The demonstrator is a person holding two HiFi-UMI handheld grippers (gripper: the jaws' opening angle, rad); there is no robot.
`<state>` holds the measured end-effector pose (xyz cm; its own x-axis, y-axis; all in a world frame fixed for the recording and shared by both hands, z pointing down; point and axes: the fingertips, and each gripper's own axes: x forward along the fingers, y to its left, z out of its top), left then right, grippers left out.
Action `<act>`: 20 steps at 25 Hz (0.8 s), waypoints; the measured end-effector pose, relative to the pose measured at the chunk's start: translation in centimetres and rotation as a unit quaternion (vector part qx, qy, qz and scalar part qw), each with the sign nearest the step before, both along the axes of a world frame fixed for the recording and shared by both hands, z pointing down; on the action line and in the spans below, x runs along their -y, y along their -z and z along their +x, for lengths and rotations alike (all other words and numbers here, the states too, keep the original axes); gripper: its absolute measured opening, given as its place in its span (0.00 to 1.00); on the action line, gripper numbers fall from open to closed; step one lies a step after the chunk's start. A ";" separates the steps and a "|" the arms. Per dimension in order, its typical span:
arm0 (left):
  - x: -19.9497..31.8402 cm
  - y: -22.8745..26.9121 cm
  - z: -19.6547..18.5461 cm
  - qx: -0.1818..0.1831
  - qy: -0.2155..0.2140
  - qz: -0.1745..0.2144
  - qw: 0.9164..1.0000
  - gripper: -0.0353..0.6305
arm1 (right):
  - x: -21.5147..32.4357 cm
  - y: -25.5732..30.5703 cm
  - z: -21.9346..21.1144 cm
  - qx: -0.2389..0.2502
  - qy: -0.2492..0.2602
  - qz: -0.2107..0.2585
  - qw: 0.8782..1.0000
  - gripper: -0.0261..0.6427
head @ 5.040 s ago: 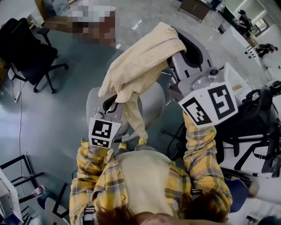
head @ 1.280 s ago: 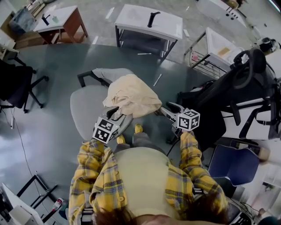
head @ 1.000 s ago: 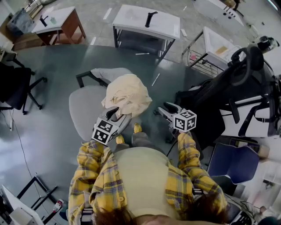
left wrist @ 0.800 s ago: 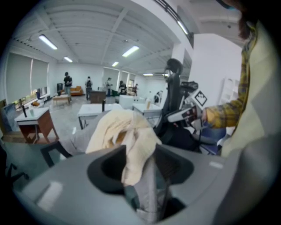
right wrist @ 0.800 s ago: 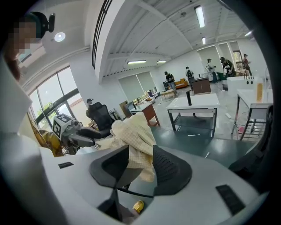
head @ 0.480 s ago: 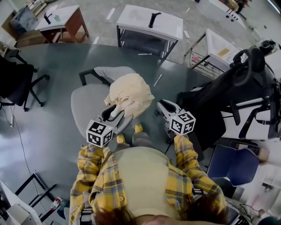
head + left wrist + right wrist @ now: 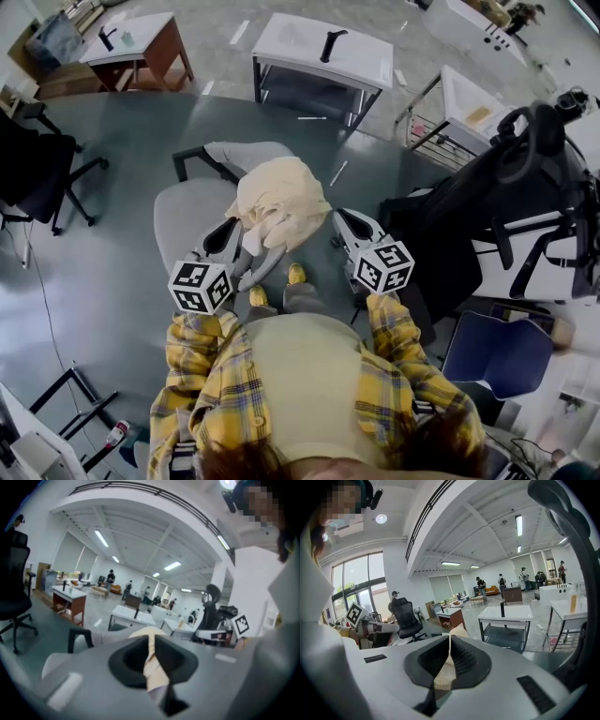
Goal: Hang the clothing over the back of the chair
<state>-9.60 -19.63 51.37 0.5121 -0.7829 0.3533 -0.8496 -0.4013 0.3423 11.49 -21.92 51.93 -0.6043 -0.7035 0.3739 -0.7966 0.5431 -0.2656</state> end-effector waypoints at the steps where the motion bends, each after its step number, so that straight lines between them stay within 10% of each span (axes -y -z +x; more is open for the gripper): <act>1: 0.1 0.1 -0.2 -0.001 0.007 0.000 1.000 0.10 | 0.0 0.1 -0.2 -0.002 -0.001 0.002 1.000 0.07; 20: 0.2 0.7 -0.7 0.040 0.045 0.004 0.998 0.06 | 0.4 1.7 -2.9 -0.016 -0.011 0.018 1.000 0.06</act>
